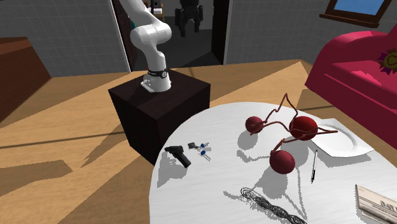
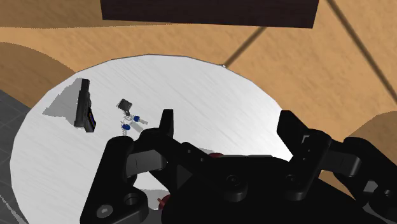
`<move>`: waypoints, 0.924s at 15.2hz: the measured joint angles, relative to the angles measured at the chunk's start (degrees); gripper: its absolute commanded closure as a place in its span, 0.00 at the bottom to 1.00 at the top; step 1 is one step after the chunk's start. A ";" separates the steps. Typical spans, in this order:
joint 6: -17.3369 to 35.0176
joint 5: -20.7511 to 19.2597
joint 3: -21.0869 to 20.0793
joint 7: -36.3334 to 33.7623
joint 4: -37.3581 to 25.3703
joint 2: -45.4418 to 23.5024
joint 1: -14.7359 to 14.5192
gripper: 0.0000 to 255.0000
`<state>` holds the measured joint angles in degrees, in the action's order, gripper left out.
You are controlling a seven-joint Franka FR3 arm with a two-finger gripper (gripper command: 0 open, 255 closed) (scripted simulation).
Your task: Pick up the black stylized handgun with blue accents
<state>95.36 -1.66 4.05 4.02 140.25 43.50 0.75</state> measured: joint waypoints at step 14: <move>20.73 -5.64 8.60 7.41 5.84 -15.71 4.00 0.00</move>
<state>116.09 -7.31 12.65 11.43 146.09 27.79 4.75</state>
